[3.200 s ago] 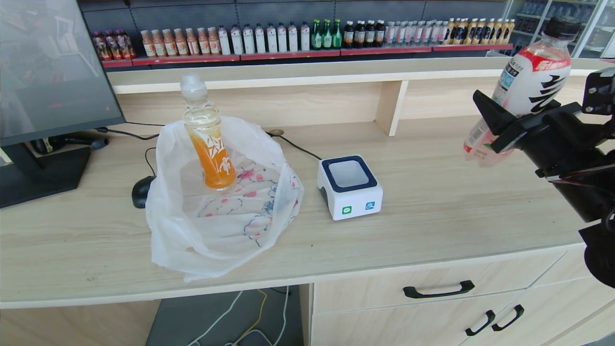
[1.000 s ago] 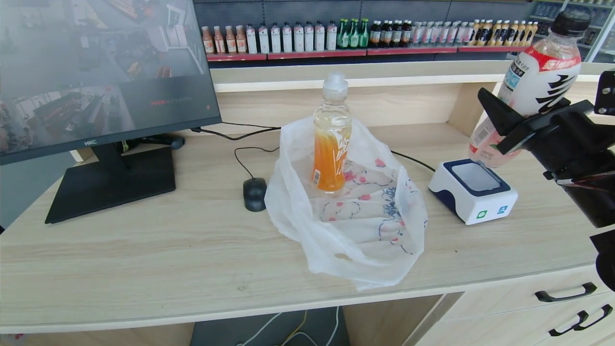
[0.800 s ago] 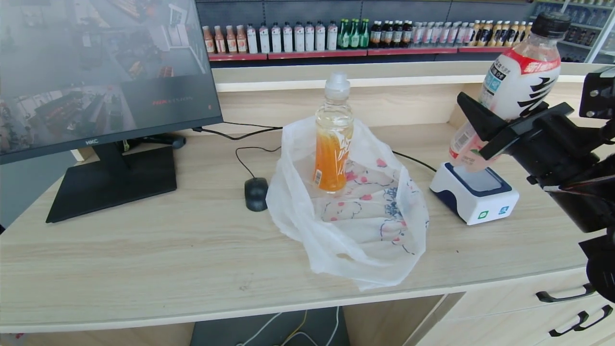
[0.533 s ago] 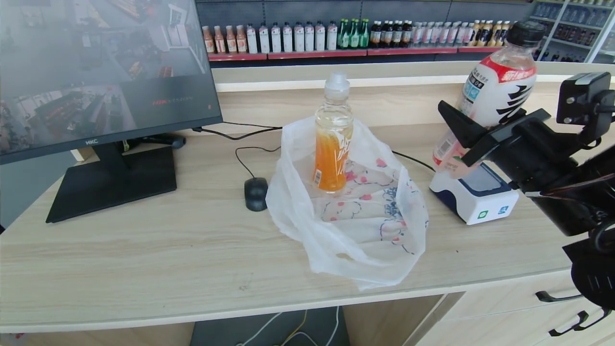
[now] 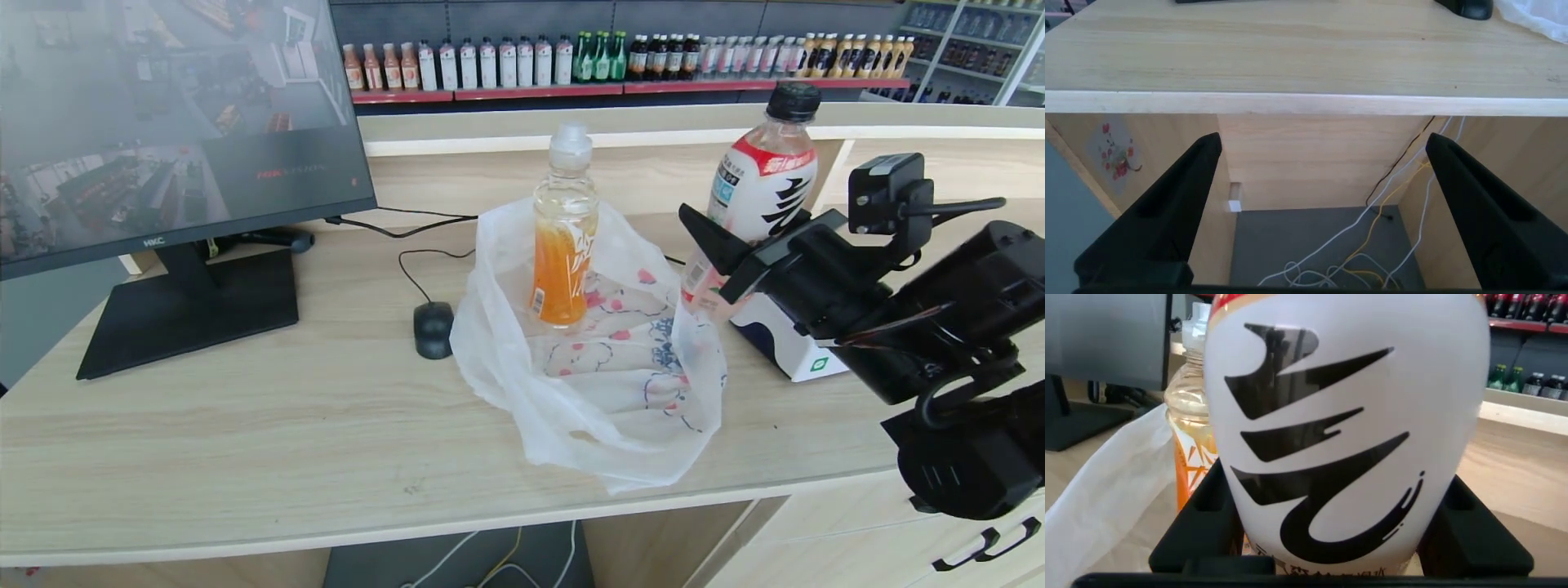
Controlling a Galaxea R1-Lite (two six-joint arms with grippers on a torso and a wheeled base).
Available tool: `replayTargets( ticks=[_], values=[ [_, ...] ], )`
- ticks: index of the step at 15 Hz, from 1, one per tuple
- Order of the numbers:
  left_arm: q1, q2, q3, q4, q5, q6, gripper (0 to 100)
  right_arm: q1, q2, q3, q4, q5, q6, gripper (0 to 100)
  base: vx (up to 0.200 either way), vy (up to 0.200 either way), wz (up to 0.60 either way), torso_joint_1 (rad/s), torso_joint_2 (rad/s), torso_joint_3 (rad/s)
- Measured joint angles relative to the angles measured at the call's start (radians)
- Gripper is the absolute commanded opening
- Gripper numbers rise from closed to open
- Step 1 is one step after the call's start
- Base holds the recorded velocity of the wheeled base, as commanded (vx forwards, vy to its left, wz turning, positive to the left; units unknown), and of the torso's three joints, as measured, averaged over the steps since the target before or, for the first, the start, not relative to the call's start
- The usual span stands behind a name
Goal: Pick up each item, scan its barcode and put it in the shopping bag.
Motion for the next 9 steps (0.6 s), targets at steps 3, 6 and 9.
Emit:
replayTargets(
  ticks=[3,6,9],
  values=[
    [0.0,0.0,0.0,0.0,0.0,0.0,100,0.025,0.056,-0.039,-0.001,0.001,0.0,0,0.0,0.0,0.0,0.0,0.0,0.0],
    [0.0,0.0,0.0,0.001,0.0,0.0,100,0.049,0.115,-0.074,0.0,0.006,0.0,0,0.0,0.0,0.0,0.0,0.0,0.0],
    [0.0,0.0,0.0,0.0,0.0,0.0,100,0.051,0.175,-0.105,0.001,0.004,0.0,0,0.0,0.0,0.0,0.0,0.0,0.0]
  ],
)
